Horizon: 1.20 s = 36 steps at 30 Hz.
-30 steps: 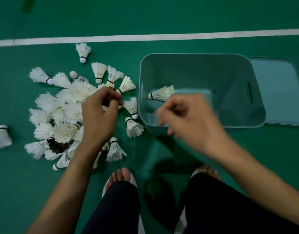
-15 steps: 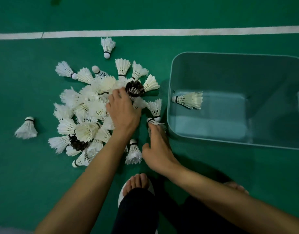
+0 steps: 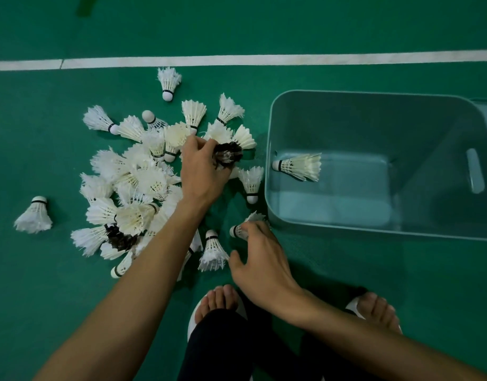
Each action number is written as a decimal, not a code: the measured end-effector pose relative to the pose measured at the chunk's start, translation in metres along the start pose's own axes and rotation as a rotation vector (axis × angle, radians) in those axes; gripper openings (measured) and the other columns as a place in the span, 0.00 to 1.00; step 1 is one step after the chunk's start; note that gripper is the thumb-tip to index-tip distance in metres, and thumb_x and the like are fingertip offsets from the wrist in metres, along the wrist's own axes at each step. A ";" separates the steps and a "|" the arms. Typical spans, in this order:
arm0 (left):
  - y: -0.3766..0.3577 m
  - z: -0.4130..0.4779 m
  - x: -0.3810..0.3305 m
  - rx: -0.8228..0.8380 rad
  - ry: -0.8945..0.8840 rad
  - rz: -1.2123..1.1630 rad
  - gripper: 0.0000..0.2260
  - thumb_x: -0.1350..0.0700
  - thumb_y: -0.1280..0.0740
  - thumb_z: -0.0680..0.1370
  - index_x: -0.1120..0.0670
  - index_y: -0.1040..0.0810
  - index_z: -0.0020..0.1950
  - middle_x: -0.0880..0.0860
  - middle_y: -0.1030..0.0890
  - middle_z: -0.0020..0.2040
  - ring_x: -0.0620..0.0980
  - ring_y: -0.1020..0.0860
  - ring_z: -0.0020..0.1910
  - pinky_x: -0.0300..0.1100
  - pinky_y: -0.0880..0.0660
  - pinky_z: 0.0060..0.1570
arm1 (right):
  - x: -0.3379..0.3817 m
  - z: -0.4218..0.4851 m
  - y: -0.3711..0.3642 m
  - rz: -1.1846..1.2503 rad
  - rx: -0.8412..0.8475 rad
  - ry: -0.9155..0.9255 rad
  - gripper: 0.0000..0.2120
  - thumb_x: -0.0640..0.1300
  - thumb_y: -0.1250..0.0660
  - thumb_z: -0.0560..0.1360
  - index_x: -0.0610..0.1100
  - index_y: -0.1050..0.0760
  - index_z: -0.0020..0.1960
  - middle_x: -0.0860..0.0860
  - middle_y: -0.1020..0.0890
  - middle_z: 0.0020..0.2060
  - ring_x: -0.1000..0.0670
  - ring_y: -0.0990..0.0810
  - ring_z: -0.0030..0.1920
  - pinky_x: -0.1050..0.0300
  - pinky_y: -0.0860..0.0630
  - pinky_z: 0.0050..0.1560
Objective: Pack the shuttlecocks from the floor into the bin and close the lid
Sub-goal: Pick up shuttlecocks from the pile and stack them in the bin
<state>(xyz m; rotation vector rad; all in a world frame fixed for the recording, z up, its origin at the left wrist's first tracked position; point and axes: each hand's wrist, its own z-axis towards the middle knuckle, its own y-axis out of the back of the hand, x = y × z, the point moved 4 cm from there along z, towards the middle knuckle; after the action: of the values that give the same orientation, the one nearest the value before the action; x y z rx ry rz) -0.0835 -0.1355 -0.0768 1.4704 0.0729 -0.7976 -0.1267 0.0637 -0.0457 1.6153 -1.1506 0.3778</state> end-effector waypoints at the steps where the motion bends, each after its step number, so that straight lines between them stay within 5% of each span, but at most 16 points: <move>1: 0.006 -0.004 0.000 -0.035 0.021 -0.052 0.17 0.48 0.24 0.70 0.59 0.21 0.49 0.54 0.28 0.50 0.54 0.28 0.50 0.45 0.25 0.49 | 0.003 -0.002 0.002 -0.010 -0.014 0.020 0.17 0.45 0.34 0.78 0.43 0.29 0.65 0.49 0.26 0.61 0.49 0.25 0.63 0.53 0.27 0.66; 4: 0.028 -0.018 -0.004 -0.090 0.064 -0.168 0.18 0.44 0.28 0.68 0.57 0.26 0.44 0.54 0.26 0.44 0.51 0.28 0.41 0.43 0.27 0.40 | 0.012 -0.006 0.005 -0.061 -0.067 0.089 0.13 0.45 0.35 0.79 0.45 0.27 0.63 0.52 0.25 0.57 0.53 0.25 0.58 0.56 0.26 0.62; 7: 0.030 -0.024 -0.009 0.157 0.076 -0.227 0.15 0.45 0.27 0.66 0.54 0.25 0.42 0.50 0.22 0.37 0.49 0.25 0.35 0.43 0.26 0.36 | 0.013 -0.006 0.006 -0.145 -0.076 0.097 0.11 0.45 0.35 0.80 0.45 0.25 0.61 0.52 0.23 0.55 0.52 0.22 0.54 0.58 0.25 0.56; 9: 0.020 -0.026 -0.015 0.329 0.044 -0.173 0.16 0.45 0.26 0.65 0.53 0.22 0.45 0.52 0.20 0.42 0.52 0.23 0.40 0.46 0.22 0.42 | 0.010 -0.005 0.005 -0.189 -0.072 0.063 0.09 0.44 0.35 0.79 0.45 0.24 0.59 0.51 0.22 0.54 0.50 0.20 0.52 0.56 0.23 0.53; 13: -0.014 -0.027 -0.022 0.541 -0.055 -0.153 0.25 0.47 0.21 0.66 0.55 0.17 0.60 0.55 0.25 0.68 0.54 0.25 0.64 0.48 0.26 0.65 | -0.003 -0.005 0.007 -0.228 -0.069 -0.007 0.09 0.44 0.35 0.79 0.45 0.24 0.58 0.50 0.22 0.54 0.48 0.20 0.54 0.52 0.23 0.55; 15: -0.024 -0.027 -0.025 0.554 -0.125 -0.115 0.26 0.41 0.25 0.65 0.51 0.16 0.60 0.52 0.22 0.67 0.52 0.22 0.62 0.51 0.23 0.61 | -0.007 -0.005 0.009 -0.230 -0.083 -0.011 0.10 0.45 0.35 0.79 0.44 0.23 0.59 0.50 0.21 0.55 0.47 0.20 0.55 0.52 0.23 0.55; 20: -0.016 -0.041 -0.022 0.402 -0.084 -0.074 0.15 0.40 0.27 0.68 0.50 0.21 0.45 0.48 0.20 0.38 0.50 0.22 0.36 0.50 0.22 0.36 | -0.003 -0.008 0.013 -0.180 -0.101 0.075 0.08 0.44 0.34 0.78 0.46 0.21 0.56 0.51 0.19 0.52 0.49 0.19 0.51 0.53 0.22 0.53; 28: 0.082 -0.050 -0.039 0.046 0.101 -0.449 0.13 0.50 0.26 0.73 0.58 0.23 0.45 0.56 0.21 0.37 0.58 0.22 0.36 0.56 0.20 0.38 | 0.072 -0.041 0.081 0.030 -0.280 0.380 0.03 0.39 0.28 0.72 0.45 0.17 0.43 0.53 0.16 0.37 0.54 0.19 0.35 0.51 0.18 0.39; 32: 0.124 -0.039 -0.076 -0.065 0.141 -0.625 0.09 0.56 0.26 0.76 0.58 0.24 0.44 0.52 0.24 0.36 0.48 0.23 0.34 0.53 0.18 0.33 | 0.099 -0.055 0.154 0.210 -0.408 0.356 0.05 0.38 0.25 0.69 0.47 0.16 0.40 0.56 0.16 0.33 0.59 0.19 0.31 0.61 0.19 0.36; 36: 0.130 -0.026 -0.121 -0.128 0.075 -0.702 0.17 0.50 0.25 0.72 0.63 0.23 0.46 0.55 0.24 0.37 0.59 0.23 0.35 0.62 0.19 0.36 | 0.074 -0.053 0.230 0.253 -0.615 0.233 0.04 0.40 0.27 0.65 0.49 0.20 0.36 0.54 0.17 0.30 0.56 0.21 0.30 0.59 0.23 0.35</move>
<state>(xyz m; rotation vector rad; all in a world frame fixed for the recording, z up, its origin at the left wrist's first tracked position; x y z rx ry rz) -0.0963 -0.0736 0.0908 1.3534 0.7139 -1.2698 -0.2637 0.0816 0.1593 0.8727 -1.1487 0.3220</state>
